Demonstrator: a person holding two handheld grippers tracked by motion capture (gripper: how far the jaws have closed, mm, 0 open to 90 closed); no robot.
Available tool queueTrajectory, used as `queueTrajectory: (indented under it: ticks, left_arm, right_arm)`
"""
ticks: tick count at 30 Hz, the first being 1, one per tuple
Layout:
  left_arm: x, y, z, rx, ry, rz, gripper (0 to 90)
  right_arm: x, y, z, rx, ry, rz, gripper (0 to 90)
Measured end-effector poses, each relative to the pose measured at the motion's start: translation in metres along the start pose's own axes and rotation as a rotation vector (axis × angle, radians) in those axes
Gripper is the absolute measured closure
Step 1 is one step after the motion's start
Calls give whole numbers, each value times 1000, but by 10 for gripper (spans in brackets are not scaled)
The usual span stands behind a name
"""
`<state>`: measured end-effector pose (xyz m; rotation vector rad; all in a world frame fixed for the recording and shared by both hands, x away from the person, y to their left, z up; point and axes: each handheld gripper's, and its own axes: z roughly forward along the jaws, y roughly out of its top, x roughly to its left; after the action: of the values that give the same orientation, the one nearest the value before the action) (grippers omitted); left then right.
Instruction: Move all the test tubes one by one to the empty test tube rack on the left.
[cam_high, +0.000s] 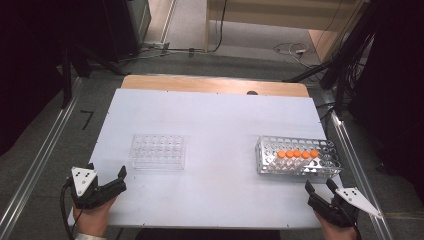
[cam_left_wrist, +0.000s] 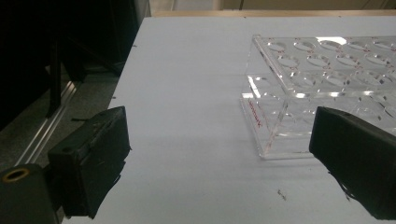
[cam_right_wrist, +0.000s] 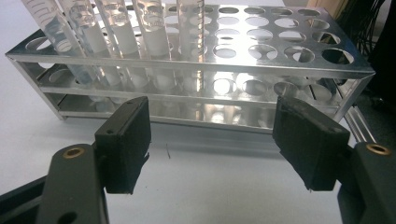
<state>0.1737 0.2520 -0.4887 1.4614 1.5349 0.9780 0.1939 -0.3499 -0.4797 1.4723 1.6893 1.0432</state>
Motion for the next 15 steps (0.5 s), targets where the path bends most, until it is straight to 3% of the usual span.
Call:
queueTrajectory:
  ticks: [6, 15]
  left_arm:
    - [0, 0, 0, 3, 2, 2, 54]
    - [-1, 0, 0, 4, 1, 7, 54]
  right_arm:
    - [1, 7, 3, -15, -12, -25, 303]
    - [4, 20, 13, -45, -1, -20, 377]
